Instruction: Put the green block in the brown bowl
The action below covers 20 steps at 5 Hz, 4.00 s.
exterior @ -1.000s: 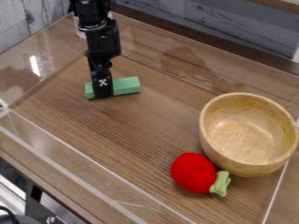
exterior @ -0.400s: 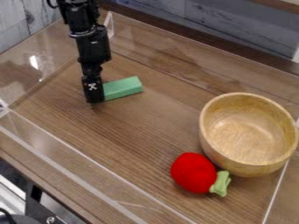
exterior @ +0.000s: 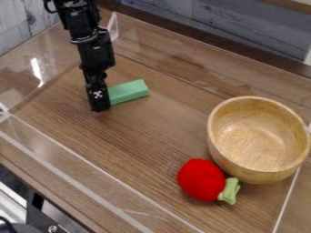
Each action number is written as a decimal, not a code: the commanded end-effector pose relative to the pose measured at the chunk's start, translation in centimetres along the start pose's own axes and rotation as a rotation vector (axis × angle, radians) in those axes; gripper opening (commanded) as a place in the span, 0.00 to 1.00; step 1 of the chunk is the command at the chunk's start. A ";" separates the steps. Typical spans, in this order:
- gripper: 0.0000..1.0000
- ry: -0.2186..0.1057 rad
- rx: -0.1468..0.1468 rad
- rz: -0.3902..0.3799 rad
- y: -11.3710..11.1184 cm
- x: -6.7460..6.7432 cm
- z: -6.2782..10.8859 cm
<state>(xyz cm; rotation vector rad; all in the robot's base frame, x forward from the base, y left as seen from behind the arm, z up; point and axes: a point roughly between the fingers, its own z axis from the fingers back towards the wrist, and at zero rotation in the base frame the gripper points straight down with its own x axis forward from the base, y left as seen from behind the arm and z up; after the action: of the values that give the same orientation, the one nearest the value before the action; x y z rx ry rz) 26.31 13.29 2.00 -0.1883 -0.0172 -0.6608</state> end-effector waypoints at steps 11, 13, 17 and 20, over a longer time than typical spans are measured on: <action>1.00 -0.039 0.024 0.079 0.0 6.0 2.0; 0.00 -0.012 0.007 0.041 -1.3 6.7 1.6; 1.00 -0.018 0.008 0.164 -1.1 3.7 5.6; 0.00 0.019 -0.019 0.086 -1.8 3.6 3.3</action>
<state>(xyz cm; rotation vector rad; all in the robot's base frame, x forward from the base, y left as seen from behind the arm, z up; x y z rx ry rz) 27.78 10.21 4.85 -0.2267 0.0413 -0.5685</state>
